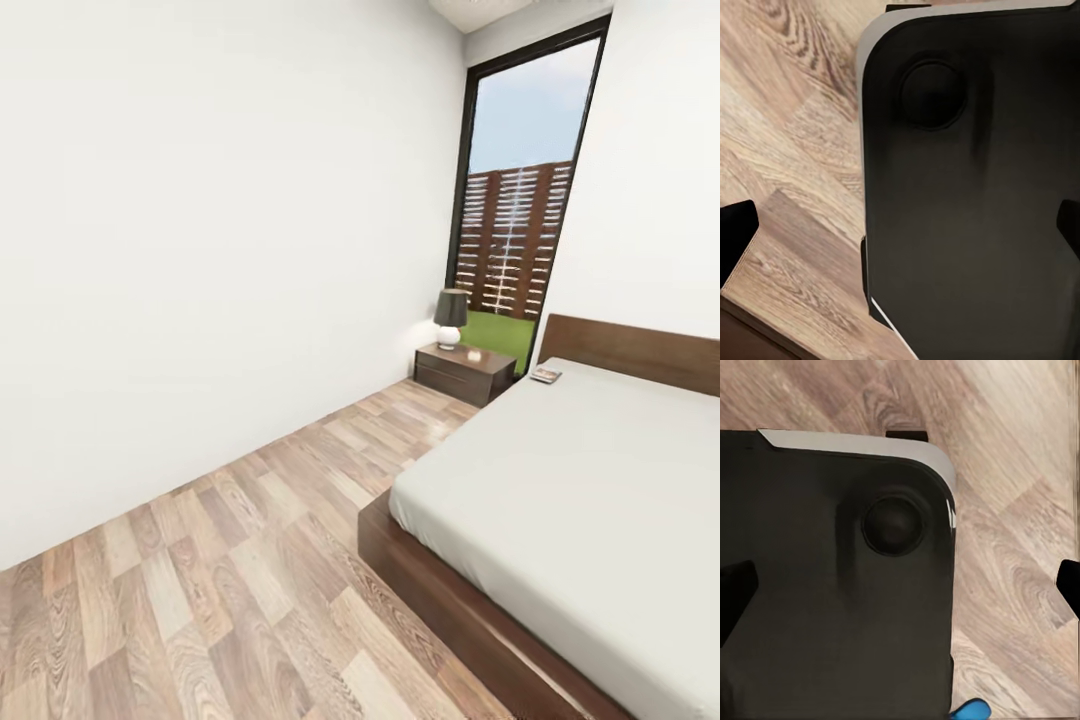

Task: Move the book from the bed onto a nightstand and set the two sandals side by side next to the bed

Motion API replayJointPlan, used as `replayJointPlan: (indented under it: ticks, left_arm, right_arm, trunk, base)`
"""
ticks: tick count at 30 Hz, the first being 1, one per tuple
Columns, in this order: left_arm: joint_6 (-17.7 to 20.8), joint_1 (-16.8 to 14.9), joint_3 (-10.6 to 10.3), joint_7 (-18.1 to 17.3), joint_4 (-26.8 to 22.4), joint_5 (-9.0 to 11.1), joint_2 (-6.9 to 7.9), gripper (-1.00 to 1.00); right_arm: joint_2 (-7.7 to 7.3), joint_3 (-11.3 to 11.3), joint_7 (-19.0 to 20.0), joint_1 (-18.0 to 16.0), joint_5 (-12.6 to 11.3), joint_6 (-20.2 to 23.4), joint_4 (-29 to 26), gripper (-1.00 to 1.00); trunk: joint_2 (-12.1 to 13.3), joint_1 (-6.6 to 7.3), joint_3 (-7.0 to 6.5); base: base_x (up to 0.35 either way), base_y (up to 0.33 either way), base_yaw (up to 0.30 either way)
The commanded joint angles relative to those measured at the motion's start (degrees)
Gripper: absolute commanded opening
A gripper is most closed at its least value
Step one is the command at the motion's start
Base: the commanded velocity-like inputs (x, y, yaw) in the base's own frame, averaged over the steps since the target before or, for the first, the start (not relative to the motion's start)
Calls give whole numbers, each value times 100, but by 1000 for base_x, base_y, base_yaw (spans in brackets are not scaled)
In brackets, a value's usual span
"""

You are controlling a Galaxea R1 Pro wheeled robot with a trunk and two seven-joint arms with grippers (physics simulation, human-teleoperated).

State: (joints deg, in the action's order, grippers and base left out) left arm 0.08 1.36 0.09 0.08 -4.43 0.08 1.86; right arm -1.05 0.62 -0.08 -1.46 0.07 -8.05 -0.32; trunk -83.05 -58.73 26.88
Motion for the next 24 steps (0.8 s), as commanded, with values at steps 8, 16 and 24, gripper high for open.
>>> replayJointPlan:
  ticks: [8, 16, 24]
  left_arm:
    - [1, 5, 0, 1, -14, 1, 3, 100]
    - [1, 5, 0, 1, -14, 1, 0, 100]
    - [1, 5, 0, 1, -14, 1, 0, 100]
  right_arm:
    - [-29, -5, -1, -4, 13, -46, 6, 100]
    - [-28, -25, -1, -5, -9, -35, 11, 100]
    - [16, -13, 62, -7, -41, -55, 12, 100]
  trunk:
    - [-3, 0, 4]
    - [-3, 0, -18]
    - [-3, 0, -22]
  base:
    - [0, 0, -275]
    - [0, 0, -266]
    - [0, 0, -92]
